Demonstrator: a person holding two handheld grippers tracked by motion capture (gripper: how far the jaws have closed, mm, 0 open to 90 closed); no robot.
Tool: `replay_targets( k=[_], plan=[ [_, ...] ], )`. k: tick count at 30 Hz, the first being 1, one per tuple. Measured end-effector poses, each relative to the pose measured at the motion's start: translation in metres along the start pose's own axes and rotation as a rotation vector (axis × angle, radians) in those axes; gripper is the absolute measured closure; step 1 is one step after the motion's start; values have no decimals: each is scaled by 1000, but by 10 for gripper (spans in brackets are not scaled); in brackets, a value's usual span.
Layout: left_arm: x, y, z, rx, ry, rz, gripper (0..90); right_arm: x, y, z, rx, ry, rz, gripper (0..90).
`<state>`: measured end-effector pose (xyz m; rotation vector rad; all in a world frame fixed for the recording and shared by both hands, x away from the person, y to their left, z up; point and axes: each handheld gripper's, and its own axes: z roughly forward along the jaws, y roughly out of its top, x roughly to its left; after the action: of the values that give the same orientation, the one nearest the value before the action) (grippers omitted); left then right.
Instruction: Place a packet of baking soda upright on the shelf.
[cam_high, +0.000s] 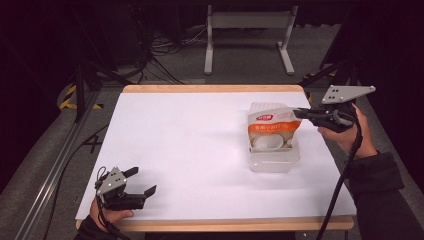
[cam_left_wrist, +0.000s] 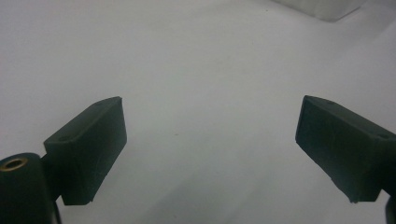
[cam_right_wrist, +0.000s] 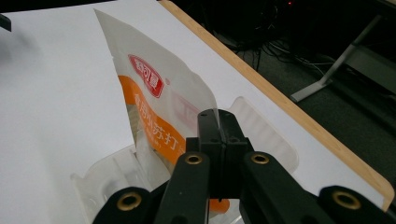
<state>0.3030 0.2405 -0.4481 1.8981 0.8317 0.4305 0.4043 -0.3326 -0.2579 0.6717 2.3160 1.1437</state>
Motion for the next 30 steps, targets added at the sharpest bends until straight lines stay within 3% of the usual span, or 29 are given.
replay_targets(
  k=[11, 22, 30],
  plan=[
    [0, 2, -2, -18, -3, 3, 97, -3, -13, 1, 7, 7, 22, 900],
    [-2, 3, -4, -27, 2, 16, 97, -3, -21, 3, 32, -16, 28, 900],
    [-1, 4, -4, -31, 29, 18, 98, -2, -28, 2, 40, -9, 32, 900]
  ],
)
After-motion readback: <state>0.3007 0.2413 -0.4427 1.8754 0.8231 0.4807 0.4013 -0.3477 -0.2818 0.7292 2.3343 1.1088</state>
